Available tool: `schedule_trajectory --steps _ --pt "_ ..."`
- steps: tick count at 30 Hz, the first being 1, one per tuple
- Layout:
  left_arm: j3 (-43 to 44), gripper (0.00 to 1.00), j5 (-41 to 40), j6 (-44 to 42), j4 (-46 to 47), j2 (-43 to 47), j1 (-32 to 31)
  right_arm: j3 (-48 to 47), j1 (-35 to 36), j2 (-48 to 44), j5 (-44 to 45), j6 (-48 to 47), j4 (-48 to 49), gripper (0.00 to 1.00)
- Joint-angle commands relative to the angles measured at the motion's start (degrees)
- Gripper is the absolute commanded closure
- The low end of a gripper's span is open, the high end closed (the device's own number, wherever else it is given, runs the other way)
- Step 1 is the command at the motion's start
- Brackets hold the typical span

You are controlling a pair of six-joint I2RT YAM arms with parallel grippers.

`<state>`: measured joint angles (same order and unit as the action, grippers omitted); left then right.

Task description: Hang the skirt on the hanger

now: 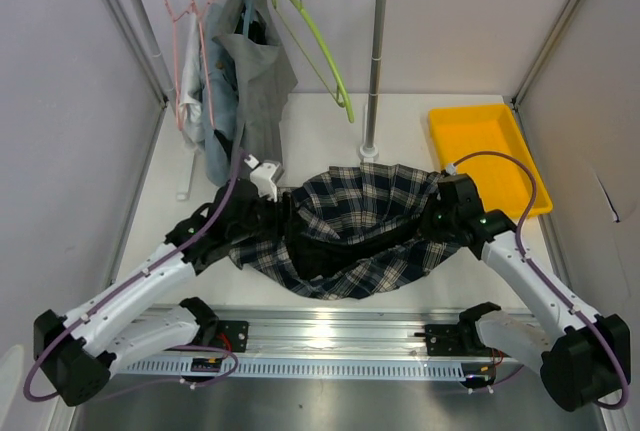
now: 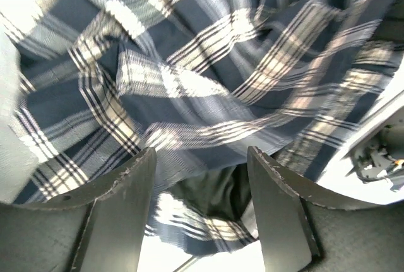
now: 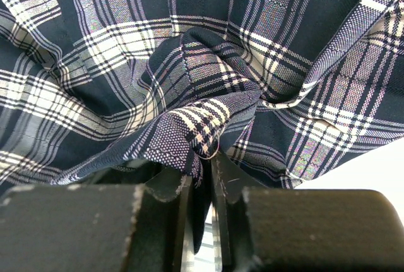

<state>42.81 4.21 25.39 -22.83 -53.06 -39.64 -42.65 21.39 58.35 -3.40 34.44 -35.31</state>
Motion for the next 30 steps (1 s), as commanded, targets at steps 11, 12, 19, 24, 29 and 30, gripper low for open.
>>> schedule_trajectory --steps 11,12,19,24,29,30 --pt "35.9 0.32 -7.5 -5.2 -8.3 -7.0 -2.8 -2.8 1.1 2.2 0.7 -0.7 1.4 0.9" --pt "41.3 0.32 -9.7 -5.3 -8.4 -9.1 -4.0 -2.8 1.2 2.4 0.6 -0.9 1.4 0.9" --pt "76.1 0.27 -32.3 -6.4 -13.4 -31.6 -5.4 -2.5 1.4 2.7 0.2 -1.6 1.6 0.91" --pt "101.8 0.23 -42.4 -11.0 -21.0 -49.1 -5.0 -2.9 1.5 3.5 -0.1 -2.4 1.7 0.91" --pt "99.7 0.23 -50.9 -13.7 -16.3 -54.3 -4.1 -3.5 1.5 4.4 -0.7 -3.1 2.0 0.91" --pt "98.8 0.23 -51.7 -14.1 -15.3 -54.2 -3.9 -3.4 1.5 4.4 -0.8 -3.3 2.1 0.91"
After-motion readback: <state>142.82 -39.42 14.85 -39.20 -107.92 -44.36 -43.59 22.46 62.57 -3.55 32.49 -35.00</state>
